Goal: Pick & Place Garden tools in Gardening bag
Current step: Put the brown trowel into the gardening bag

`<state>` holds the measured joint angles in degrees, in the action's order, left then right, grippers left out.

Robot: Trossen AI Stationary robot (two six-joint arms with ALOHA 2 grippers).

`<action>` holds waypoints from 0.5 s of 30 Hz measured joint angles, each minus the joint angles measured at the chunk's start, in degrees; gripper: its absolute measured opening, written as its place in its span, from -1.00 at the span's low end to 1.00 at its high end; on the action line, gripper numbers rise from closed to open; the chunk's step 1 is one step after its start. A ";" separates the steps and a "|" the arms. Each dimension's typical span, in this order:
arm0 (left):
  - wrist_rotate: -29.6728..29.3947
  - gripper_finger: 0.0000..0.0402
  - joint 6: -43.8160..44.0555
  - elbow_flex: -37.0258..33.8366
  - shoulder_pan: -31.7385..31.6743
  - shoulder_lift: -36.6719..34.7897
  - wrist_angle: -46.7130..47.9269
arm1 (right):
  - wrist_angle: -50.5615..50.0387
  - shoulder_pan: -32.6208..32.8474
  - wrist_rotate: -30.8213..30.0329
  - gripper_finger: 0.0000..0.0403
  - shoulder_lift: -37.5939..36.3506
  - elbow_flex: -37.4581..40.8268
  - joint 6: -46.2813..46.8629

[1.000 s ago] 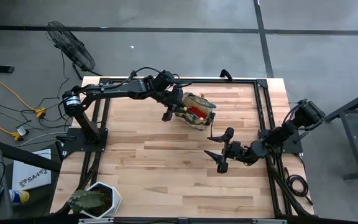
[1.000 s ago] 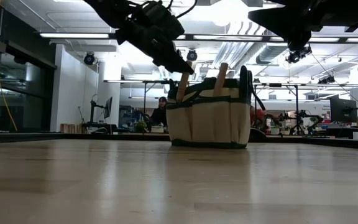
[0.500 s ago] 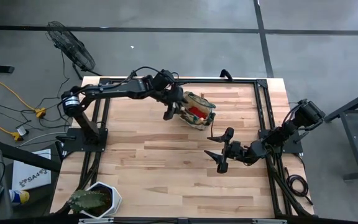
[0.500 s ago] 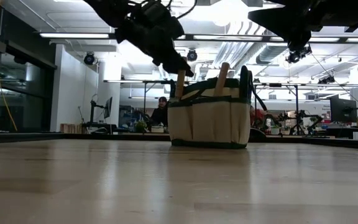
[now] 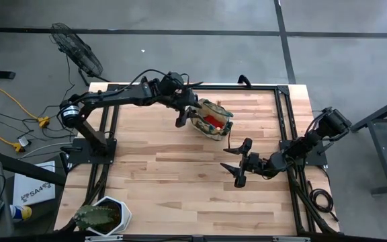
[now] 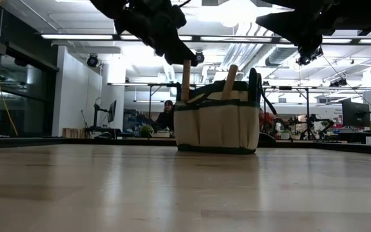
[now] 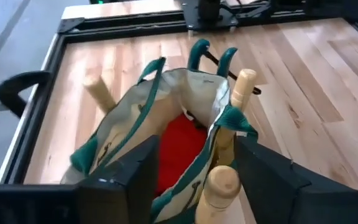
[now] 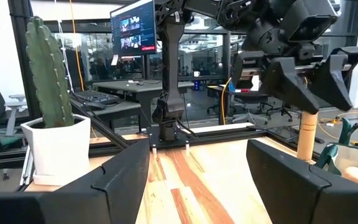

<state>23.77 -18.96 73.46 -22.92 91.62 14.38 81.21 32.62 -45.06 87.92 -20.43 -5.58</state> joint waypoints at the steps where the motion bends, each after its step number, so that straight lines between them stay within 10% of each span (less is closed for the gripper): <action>1: -0.65 -0.04 0.24 -0.01 0.00 -0.14 0.14 | 0.00 0.00 -0.02 0.30 0.00 0.00 0.00; 10: -4.56 -0.90 0.80 0.01 0.04 -0.27 0.82 | 0.00 0.00 -0.01 0.30 0.00 0.00 -0.01; 15: -6.40 -0.95 -0.06 0.01 0.04 -0.27 0.88 | 0.00 0.01 -0.01 0.30 0.00 0.01 -0.01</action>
<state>17.37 -19.02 73.47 -22.87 91.35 15.26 81.21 32.63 -45.07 87.92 -20.41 -5.59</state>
